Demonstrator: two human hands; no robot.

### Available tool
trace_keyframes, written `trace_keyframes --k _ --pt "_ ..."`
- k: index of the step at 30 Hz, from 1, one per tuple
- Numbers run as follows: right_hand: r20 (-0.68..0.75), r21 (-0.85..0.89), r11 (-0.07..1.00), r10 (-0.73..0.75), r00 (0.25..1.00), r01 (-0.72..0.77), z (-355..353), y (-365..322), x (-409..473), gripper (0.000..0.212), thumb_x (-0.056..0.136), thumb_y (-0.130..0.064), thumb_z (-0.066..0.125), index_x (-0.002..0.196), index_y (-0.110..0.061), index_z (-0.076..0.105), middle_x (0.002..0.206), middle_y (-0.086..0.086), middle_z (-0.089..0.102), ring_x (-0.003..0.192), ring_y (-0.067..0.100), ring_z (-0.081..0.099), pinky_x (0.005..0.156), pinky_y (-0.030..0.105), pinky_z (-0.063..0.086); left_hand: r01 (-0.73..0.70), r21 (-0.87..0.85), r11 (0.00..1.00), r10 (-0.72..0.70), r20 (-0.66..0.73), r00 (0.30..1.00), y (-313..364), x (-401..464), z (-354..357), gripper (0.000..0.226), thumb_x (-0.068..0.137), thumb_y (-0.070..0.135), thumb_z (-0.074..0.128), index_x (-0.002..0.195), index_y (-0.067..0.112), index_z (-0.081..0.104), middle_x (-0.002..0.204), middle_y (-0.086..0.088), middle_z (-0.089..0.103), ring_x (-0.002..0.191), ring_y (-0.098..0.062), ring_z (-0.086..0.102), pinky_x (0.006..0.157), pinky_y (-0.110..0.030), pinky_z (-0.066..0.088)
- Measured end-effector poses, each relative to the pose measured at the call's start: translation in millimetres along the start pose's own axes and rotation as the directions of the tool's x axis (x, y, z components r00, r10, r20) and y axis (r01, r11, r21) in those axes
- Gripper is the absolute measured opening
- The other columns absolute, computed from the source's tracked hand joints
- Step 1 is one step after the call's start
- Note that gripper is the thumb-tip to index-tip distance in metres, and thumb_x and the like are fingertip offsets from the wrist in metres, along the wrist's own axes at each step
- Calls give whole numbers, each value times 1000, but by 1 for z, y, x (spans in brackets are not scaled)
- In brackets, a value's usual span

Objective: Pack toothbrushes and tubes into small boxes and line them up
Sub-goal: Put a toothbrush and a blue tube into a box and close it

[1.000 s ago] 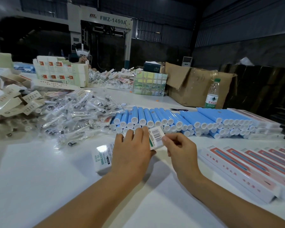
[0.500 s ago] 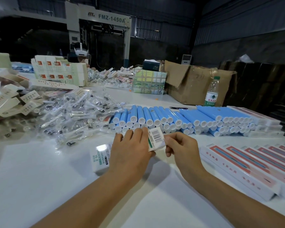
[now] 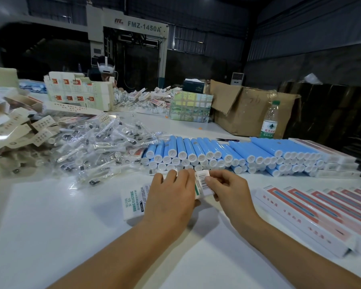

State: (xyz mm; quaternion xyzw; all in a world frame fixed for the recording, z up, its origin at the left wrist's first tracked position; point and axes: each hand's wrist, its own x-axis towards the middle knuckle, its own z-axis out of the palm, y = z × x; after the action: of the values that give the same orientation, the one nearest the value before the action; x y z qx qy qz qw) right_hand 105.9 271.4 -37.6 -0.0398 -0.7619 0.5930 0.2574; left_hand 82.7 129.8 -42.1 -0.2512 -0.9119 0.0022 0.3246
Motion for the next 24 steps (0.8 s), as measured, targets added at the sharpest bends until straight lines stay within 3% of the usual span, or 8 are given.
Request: trace_keyframes --k 3,8,11,14,16,21,24 --pt "-46 -66 997 -42 998 39 1 2 1 19 86 -4 65 76 -21 68 71 -5 67 60 -2 59 53 10 43 -39 -13 999 39 -47 998 6 -1 2 72 52 56 85 103 7 70 82 -2 66 71 -21 63 59 -33 46" --pt "-46 -266 949 -189 981 171 3 4 -2 22 84 -1 66 75 -21 65 77 -2 62 69 2 55 64 8 41 -82 9 997 83 -97 992 8 -3 8 69 50 50 87 100 4 70 78 -4 64 69 -22 61 57 -34 46" --pt "-18 -165 979 -121 992 117 1 3 1 18 86 -7 66 80 -24 68 79 -2 65 66 -2 56 61 11 43 -42 -23 999 42 -28 999 4 0 5 72 61 57 80 111 7 67 89 -3 65 78 -21 62 64 -33 46" --pt "-5 -116 992 -40 999 39 -1 4 1 12 87 -15 67 75 -15 69 68 -2 66 57 1 52 53 17 42 22 -81 996 -21 21 1000 0 3 7 76 88 59 49 143 10 29 127 -2 48 112 -22 48 87 -36 36" --pt "-28 -173 984 -49 998 43 -1 6 1 22 87 -19 67 69 -7 63 64 5 63 55 7 48 51 19 40 36 -68 997 -37 -15 999 -3 4 14 74 92 59 39 146 13 15 135 -1 39 119 -22 39 92 -36 30" --pt "-43 -183 976 -126 991 117 5 6 -3 28 90 -14 63 64 -5 56 51 -9 53 51 3 44 49 16 37 46 -4 999 -46 -11 999 -2 4 17 73 93 58 37 146 12 14 135 -1 39 120 -21 39 93 -36 30" --pt "-18 -49 994 -95 995 94 4 3 -2 22 93 -15 56 73 -9 63 57 -9 53 56 5 45 53 20 38 122 -99 988 -122 6 993 -7 11 10 70 93 60 33 145 16 17 136 1 39 122 -19 39 93 -34 31"
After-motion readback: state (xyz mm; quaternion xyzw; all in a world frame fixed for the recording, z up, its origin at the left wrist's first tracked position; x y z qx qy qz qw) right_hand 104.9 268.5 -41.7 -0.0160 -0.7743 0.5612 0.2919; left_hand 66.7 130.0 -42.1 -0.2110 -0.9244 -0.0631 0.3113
